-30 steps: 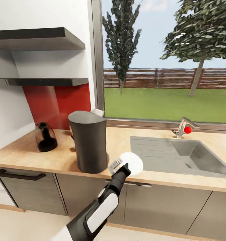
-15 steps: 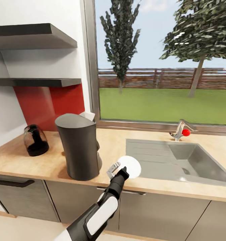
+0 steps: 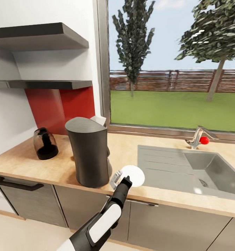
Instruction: Set up a coffee station on the kitchen countertop: keep the coffee maker on the countertop, move the bottle of coffee from the kitchen shelf to the counter next to the coffee maker, place a paper coffee filter on top of the coffee maker, put the saucer next to the coffee maker with the coffee cup on the saucer, and place the electric kettle next to the coffee maker.
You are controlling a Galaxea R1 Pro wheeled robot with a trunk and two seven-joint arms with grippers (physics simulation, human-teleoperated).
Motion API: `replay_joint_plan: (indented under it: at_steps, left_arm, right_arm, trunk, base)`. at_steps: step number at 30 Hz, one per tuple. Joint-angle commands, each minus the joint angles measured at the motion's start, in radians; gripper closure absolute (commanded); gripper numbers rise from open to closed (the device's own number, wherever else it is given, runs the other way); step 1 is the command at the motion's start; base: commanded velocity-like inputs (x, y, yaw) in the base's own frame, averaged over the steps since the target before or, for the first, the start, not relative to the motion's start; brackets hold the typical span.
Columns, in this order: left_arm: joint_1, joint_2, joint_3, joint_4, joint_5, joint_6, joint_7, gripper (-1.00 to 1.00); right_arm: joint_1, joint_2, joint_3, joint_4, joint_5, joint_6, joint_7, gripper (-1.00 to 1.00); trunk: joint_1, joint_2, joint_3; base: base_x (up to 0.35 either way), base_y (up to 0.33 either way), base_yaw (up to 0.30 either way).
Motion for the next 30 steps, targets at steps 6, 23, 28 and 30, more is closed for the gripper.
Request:
replay_joint_plan:
  at_steps: [6, 23, 28, 30]
  left_arm:
    - [-0.001, 0.000, -0.001, 0.001, 0.005, -0.035, 0.006, 1.00]
    - [-0.001, 0.000, -0.004, 0.021, 0.007, -0.061, 0.007, 1.00]
    - [-0.001, 0.000, -0.003, 0.023, 0.006, -0.061, 0.007, 1.00]
    - [-0.001, 0.000, -0.002, 0.055, 0.012, -0.061, 0.007, 1.00]
  right_arm:
    - [0.000, 0.000, 0.009, 0.000, -0.010, 0.002, -0.001, -1.00]
    - [0.000, 0.000, 0.009, 0.000, -0.010, 0.002, -0.001, -1.00]
    - [0.000, 0.000, 0.009, 0.000, -0.010, 0.002, -0.001, -1.00]
    - [0.000, 0.000, 0.009, 0.000, -0.010, 0.002, -0.001, -1.00]
  trunk:
    - [0.001, -0.002, -0.002]
    - [0.001, -0.002, -0.002]
    - [0.001, -0.002, -0.002]
    - [0.001, -0.002, -0.002]
  base:
    - [0.167, 0.000, 0.010]
    - [0.147, -0.041, 0.000]
    - [0.131, -0.058, 0.000]
    - [0.013, -0.005, 0.000]
